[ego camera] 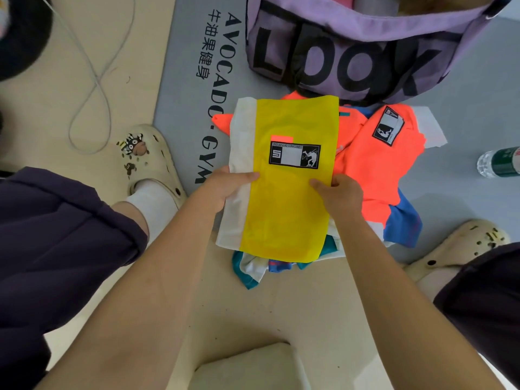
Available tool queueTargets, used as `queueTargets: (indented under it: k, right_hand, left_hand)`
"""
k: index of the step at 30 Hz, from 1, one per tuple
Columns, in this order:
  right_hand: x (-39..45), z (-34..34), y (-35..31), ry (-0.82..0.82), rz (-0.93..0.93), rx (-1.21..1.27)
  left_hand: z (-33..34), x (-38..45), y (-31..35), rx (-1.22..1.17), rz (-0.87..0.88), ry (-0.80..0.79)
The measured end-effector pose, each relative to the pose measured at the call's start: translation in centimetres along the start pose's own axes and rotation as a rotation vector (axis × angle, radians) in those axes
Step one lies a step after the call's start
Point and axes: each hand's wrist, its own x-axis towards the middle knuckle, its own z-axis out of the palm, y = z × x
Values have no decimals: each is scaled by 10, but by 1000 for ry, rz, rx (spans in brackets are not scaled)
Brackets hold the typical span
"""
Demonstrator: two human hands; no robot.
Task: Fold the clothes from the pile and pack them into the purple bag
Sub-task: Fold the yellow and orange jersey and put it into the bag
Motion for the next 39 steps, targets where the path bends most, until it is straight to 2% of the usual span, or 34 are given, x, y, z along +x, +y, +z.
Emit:
queueTargets:
  k: [3,6,10,15,19,24,31,35,39]
  right_hand:
    - [0,-8,-1,-90,76,233]
    - [-4,-17,5,-222,123,459]
    - [-4,-19,8,-379,136,622]
    - [-4,-22,7,-441,102,757]
    - [-5,-25,5,-352,48,801]
    - [-5,-34,-1,-291,-144,541]
    - [-4,-41,0,-361,-269,282]
    - [2,-42,-4,-286,-351,46]
    - [8,-33,-12,-173,-484,-216]
  left_hand:
    - [-5,-1,-3,-100,84,-75]
    - [-9,-3,-5,-203,78,-144]
    - [-12,-8,-6,-294,48,-196]
    - [-13,-13,-4,-174,128,78]
    - [-13,-19,4,-148,271,135]
    - [-17,-27,16,157,433,23]
    - [-18,-30,19,411,435,47]
    - [-22,-27,21,602,491,103]
    - [-21,-20,18,688,511,237]
